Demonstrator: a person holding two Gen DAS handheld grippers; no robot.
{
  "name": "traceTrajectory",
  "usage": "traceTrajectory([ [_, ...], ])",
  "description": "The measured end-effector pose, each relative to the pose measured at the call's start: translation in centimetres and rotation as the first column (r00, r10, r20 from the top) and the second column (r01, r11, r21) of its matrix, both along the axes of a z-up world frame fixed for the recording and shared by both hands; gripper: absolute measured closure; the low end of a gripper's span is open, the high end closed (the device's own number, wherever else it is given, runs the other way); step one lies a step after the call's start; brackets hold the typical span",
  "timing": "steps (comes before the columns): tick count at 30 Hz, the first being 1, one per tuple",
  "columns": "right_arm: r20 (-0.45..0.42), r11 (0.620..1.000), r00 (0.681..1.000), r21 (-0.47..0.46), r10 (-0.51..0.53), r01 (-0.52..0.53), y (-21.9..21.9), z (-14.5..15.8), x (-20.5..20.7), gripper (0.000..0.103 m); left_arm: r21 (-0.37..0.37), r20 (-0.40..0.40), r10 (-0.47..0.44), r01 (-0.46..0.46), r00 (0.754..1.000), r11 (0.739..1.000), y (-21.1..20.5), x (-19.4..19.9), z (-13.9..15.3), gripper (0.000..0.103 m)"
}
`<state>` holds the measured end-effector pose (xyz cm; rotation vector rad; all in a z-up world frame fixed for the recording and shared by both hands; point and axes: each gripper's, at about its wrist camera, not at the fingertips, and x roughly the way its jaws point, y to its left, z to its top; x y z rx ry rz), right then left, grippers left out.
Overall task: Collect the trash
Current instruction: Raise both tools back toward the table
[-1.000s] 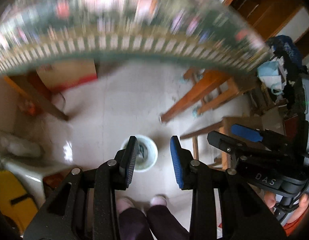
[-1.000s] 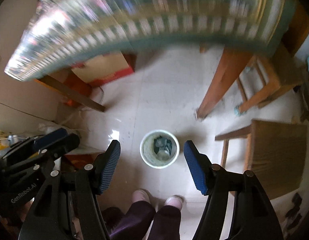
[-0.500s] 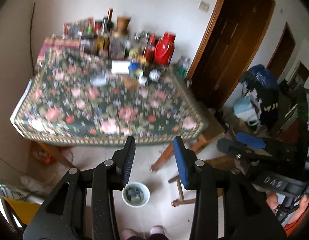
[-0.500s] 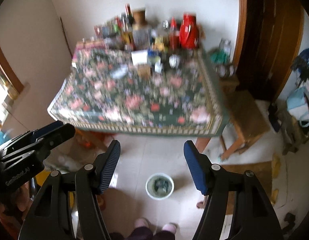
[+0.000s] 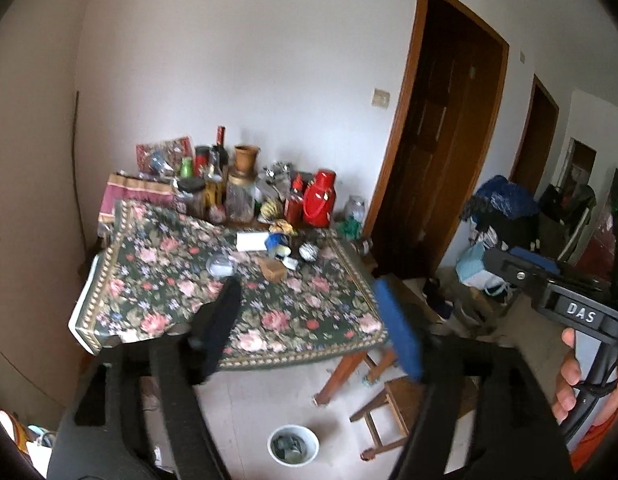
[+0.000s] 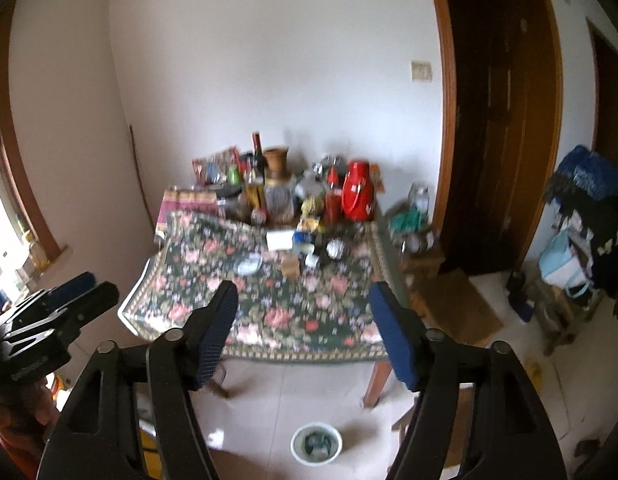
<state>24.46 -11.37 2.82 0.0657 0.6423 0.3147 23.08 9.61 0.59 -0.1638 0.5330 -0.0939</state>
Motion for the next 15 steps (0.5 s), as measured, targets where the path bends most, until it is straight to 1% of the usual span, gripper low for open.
traceTrajectory([
  [1,0.01,1.0,1.0,-0.001,-0.01,0.01,0.1,0.2,0.0,0.024,-0.002,0.008,0.01,-0.01,1.0,1.0,0.4,0.1,0.2,0.017],
  [2,0.016,1.0,1.0,-0.002,-0.02,0.02,0.1,0.2,0.2,0.021,-0.006,0.014,0.019,-0.019,1.0,1.0,0.7,0.2,0.2,0.009],
  [3,0.017,1.0,1.0,-0.002,-0.026,0.026,0.1,0.2,0.4,0.015,-0.013,0.019,0.033,-0.032,0.999,0.999,1.1,0.4,0.3,0.007],
  [4,0.014,1.0,0.999,0.001,-0.03,0.03,0.2,0.1,0.7,0.012,-0.019,0.019,0.04,-0.04,0.999,0.999,1.4,0.8,0.3,0.007],
  [7,-0.001,0.999,1.0,0.008,-0.031,0.031,0.2,-0.4,2.2,0.011,-0.041,-0.001,0.051,-0.051,0.999,0.998,2.3,2.3,-0.1,0.007],
  [8,-0.002,0.999,0.999,0.006,-0.032,0.032,0.2,-0.3,2.2,0.011,-0.043,-0.005,0.058,-0.058,0.998,0.997,2.5,2.9,-0.3,0.007],
  [9,-0.003,0.999,0.999,0.003,-0.032,0.032,0.2,-0.7,3.1,0.011,-0.039,-0.007,0.065,-0.065,0.998,0.997,2.6,3.2,-0.4,0.007],
  [12,-0.003,1.0,1.0,0.001,-0.029,0.029,0.0,-0.9,4.2,0.011,-0.002,-0.009,0.093,-0.093,0.996,0.996,2.5,4.8,-0.8,0.007],
  [13,-0.004,1.0,1.0,0.005,-0.021,0.022,-0.2,-1.3,5.5,0.011,0.011,-0.007,0.102,-0.102,0.995,0.995,2.5,5.5,-0.9,0.007],
  [15,-0.004,1.0,1.0,0.008,-0.014,0.014,-0.4,-1.4,6.4,0.011,0.034,-0.011,0.124,-0.123,0.992,0.992,2.3,7.2,-1.2,0.007],
])
